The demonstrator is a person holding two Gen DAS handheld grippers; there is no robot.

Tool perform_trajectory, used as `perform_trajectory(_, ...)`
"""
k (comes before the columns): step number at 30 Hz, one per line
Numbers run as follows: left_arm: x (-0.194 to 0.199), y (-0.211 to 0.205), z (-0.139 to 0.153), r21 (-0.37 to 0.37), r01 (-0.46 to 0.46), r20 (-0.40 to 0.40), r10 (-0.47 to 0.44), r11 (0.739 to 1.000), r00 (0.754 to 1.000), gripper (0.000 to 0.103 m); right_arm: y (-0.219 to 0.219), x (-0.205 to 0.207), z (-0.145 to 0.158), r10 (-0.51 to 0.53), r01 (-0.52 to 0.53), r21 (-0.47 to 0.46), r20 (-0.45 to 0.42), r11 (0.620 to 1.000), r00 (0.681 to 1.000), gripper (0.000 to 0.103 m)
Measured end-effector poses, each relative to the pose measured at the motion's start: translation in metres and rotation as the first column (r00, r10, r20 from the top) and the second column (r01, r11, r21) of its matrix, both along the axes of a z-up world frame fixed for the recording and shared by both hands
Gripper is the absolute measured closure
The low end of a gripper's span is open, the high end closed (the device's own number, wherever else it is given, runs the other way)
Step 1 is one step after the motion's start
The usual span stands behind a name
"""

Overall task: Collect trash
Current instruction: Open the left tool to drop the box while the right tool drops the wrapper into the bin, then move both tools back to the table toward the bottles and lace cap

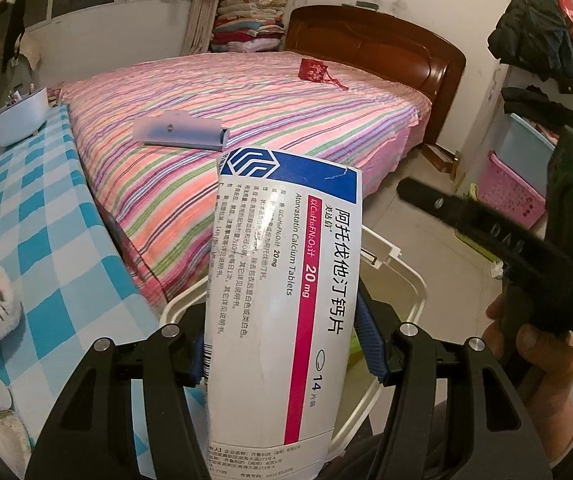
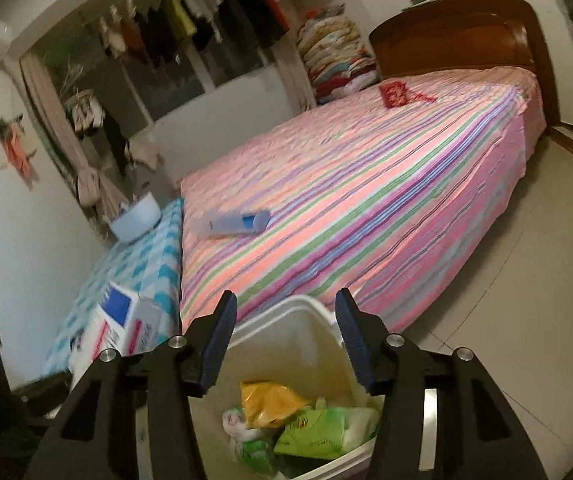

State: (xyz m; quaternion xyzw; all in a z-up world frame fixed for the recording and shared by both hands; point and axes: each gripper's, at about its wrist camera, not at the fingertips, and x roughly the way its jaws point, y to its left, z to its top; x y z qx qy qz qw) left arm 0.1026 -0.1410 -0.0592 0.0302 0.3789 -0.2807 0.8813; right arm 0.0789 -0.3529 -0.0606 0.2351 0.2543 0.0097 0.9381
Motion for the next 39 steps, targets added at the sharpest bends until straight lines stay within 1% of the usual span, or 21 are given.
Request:
perform_trajectory(6,-0.001,-0.012,-0.007,0.022,0.021,-0.006,-0.021,1.0,1.0,0.042,-0.013,-0.011,0.007,-0.068,0.067,0.029,0.058,0.997,0.996,0.053)
perform_trajectory(10,-0.001,-0.014,-0.008,0.031,0.024,-0.003,-0.024,0.999,1.0,0.036,-0.016,-0.013,0.01,-0.083,0.081,0.034,0.078,0.996,0.993,0.053)
perform_trajectory(13,-0.003,-0.012,-0.005,0.032,-0.001,0.018,0.0,0.999,1.0,0.021,-0.017,-0.013,0.01,-0.082,0.08,0.031,0.081,0.996,0.993,0.053)
perform_trajectory(17,-0.006,-0.008,0.001,0.031,-0.021,0.052,0.019,0.999,0.998,0.014,-0.016,-0.013,0.013,-0.081,0.079,0.029,0.089,0.996,0.993,0.053)
perform_trajectory(20,-0.009,-0.005,0.007,0.057,-0.04,0.083,0.035,0.998,0.996,0.014,-0.012,-0.013,0.016,-0.077,0.075,0.024,0.101,0.997,0.992,0.053)
perform_trajectory(23,-0.01,-0.001,0.01,0.067,-0.047,0.088,0.041,0.997,0.995,0.014,-0.007,-0.012,0.017,-0.064,0.062,0.02,0.106,0.998,0.992,0.053)
perform_trajectory(30,-0.01,0.019,0.018,0.067,-0.097,0.105,0.089,0.993,0.99,0.014,0.016,-0.003,0.02,-0.011,0.009,0.015,0.118,1.0,0.993,0.053)
perform_trajectory(36,-0.005,0.06,0.025,0.039,-0.172,0.092,0.168,0.984,0.981,0.014,0.05,0.012,0.023,0.071,-0.073,0.013,0.111,0.997,0.991,0.053)
perform_trajectory(39,-0.001,0.091,0.028,0.015,-0.229,0.084,0.227,0.973,0.97,0.014,0.073,0.02,0.023,0.122,-0.123,0.003,0.108,0.992,0.987,0.053)
